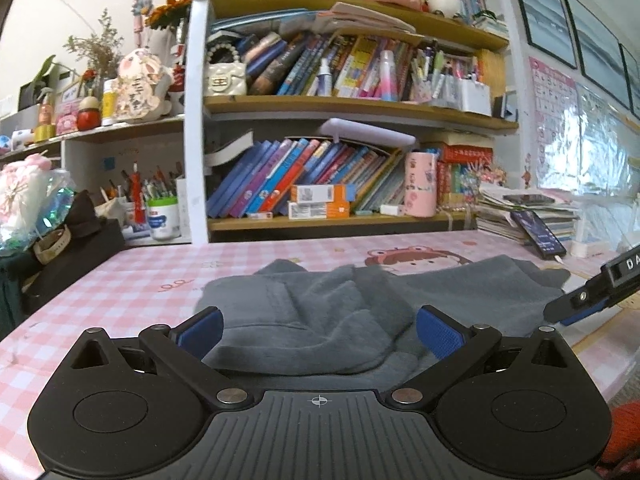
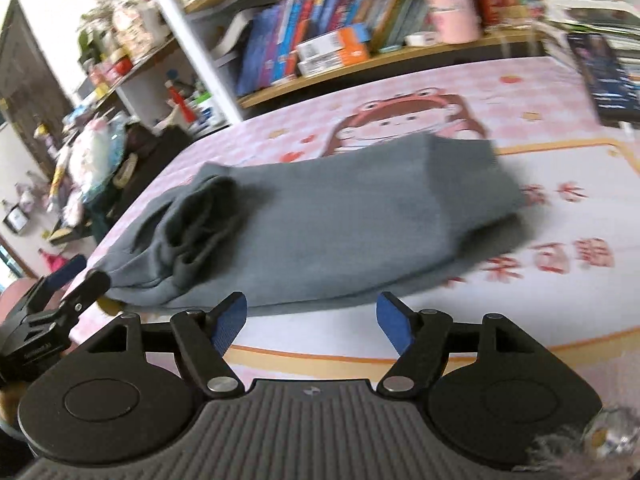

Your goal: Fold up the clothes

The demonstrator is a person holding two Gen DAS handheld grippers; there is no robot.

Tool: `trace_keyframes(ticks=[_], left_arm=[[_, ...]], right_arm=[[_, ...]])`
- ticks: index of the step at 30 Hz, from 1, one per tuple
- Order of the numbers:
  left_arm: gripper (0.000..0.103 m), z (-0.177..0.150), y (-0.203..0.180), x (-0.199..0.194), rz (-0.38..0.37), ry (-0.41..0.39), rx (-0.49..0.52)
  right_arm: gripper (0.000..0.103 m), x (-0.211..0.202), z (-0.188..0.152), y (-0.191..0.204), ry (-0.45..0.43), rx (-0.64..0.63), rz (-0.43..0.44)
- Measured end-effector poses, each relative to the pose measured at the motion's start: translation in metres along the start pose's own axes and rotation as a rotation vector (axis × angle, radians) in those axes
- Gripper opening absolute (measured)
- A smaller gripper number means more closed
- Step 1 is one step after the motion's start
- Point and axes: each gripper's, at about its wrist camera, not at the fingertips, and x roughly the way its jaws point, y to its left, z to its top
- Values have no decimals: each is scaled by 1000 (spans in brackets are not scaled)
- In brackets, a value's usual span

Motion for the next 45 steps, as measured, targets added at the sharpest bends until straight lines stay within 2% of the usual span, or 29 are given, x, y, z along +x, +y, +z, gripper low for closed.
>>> trace_keyframes(ticks=[4, 8, 14, 22, 24, 29, 32, 36, 38, 42, 44, 45], left_arm=[[103, 0, -10, 0, -24, 3, 30], [103, -1, -17, -2, -52, -1, 52], [103, 0, -19, -3, -87, -16, 38], [103, -1, -17, -1, -83, -6, 25], [103, -1, -17, 0, -85, -6, 20], [103, 1, -15, -1, -81, -2, 22], [103, 2, -14, -1, -77, -2, 22], [103, 0, -15, -1, -76, 0, 20], [103, -1, -15, -1, -75, -1, 23], [103, 0, -14, -2, -69, -4, 22], [103, 0, -13, -3, -64, -6, 17], [103, 0, -13, -3, -62, -6, 14]], right_arm=[[70, -9, 2, -16, -33, 43, -21], [69, -7, 5, -31, -25, 100, -41], [63, -1, 5, -55, 19, 259, 6], [49, 5, 8, -73, -54, 461, 5], [47, 7, 9, -73, -69, 465, -12], [33, 13, 11, -71, -109, 436, -63], [26, 11, 12, -64, -174, 389, -63], [21, -3, 19, -42, -279, 253, 21], [21, -4, 22, -39, -288, 230, 52], [25, 1, 24, -50, -217, 299, 3], [34, -1, 21, -59, -195, 343, -13], [42, -2, 21, -63, -187, 359, -24]])
